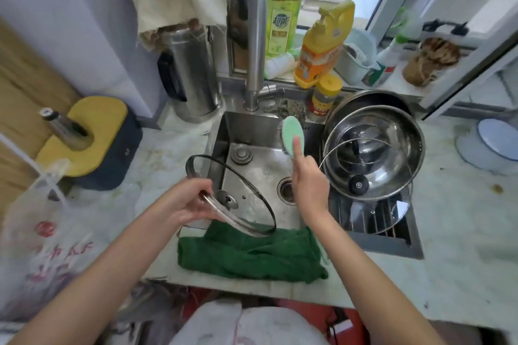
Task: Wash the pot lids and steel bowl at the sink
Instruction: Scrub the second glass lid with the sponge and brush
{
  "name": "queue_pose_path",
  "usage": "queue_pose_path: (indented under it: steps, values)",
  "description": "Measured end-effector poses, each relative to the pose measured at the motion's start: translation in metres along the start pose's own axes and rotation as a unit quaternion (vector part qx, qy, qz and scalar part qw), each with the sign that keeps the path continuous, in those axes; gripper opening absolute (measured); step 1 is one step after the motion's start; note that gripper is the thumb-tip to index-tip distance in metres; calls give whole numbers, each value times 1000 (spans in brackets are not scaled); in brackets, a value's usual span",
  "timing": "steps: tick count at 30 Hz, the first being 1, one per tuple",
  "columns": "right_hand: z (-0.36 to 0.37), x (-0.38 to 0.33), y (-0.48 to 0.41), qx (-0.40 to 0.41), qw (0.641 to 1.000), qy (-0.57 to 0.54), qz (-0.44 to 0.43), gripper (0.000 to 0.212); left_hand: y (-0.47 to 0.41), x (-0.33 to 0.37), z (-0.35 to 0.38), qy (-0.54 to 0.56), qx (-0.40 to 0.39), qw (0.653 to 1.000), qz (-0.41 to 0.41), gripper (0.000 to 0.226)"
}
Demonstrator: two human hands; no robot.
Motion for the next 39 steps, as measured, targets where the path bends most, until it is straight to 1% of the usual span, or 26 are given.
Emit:
queue_pose_path:
  steps: [1,2,3,4,5,6,7,8,9,10,11,12,14,15,17,18,20,22,25,28,32,34,36,37,38,39]
  values:
    - [15,0,-2,-66,997,32,-3,58,0,3,1,-14,-5,1000,-1,20]
    - [40,5,-1,-185,977,102,12,51,-1,5,1,-25,-6,1000,-2,21]
    - [55,15,5,-271,955,113,43,46,-1,6,3,-33,-7,999,-1,23]
    - [55,20,11,-273,955,90,72,47,-2,5,2,-41,-10,999,-2,24]
    - [43,23,10,-190,977,29,89,53,-4,7,2,-49,-13,999,0,26]
    - [21,23,14,-72,993,-30,85,59,-6,10,2,-50,-15,999,4,28]
    - [10,26,16,-13,995,-31,90,62,-6,12,1,-48,-12,999,9,28]
    - [5,25,15,-30,995,-28,86,64,-6,15,1,-53,-9,998,13,29]
    - [13,20,11,-99,993,21,58,65,-6,17,2,-58,-7,998,15,29]
    - [30,23,14,-205,974,73,57,64,-5,19,5,-66,-7,998,13,30]
    - [36,28,20,-255,962,88,49,61,-5,19,10,-73,-9,997,13,29]
    - [31,31,25,-243,968,57,39,57,-4,20,15,-78,-10,997,17,29]
    - [-3,50,38,-79,991,-101,40,43,1,21,27,-75,0,996,38,30]
    - [-20,66,47,1,980,-193,45,34,3,20,36,-83,6,995,54,30]
    - [-40,114,68,129,931,-331,83,24,5,15,58,-134,22,987,86,37]
    - [-47,144,78,181,903,-370,120,24,7,12,71,-147,22,984,102,45]
    - [-60,208,95,254,865,-378,210,24,7,5,95,-132,1,983,127,60]
    - [-66,268,106,253,847,-346,316,21,10,3,113,-104,-13,985,137,64]
    - [-51,342,104,134,836,-320,425,25,15,0,136,-57,-18,988,141,69]
    - [-39,384,87,43,849,-303,431,26,14,-7,162,-50,-11,988,146,70]
    - [-31,400,67,12,872,-306,381,24,15,-17,181,-42,16,985,168,71]
    - [-27,405,64,1,873,-307,379,26,17,-21,183,-39,21,985,166,71]
    - [-34,410,64,26,869,-301,392,36,21,-24,186,-32,31,985,169,71]
    - [-48,405,64,69,870,-293,392,43,23,-25,187,-32,35,984,169,72]
    - [-66,394,60,126,880,-279,363,46,25,-26,186,-33,39,984,173,72]
    - [-85,372,54,176,898,-268,301,44,28,-26,185,-33,37,983,176,72]
Point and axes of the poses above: each hand's wrist, its own y-axis away from the middle knuckle, its own z-axis out of the palm, x = y × z, the point moved 9 cm from there along -y, towards the middle knuckle, and after that the axes turned 14 degrees about -x, right-handed, at the moved point
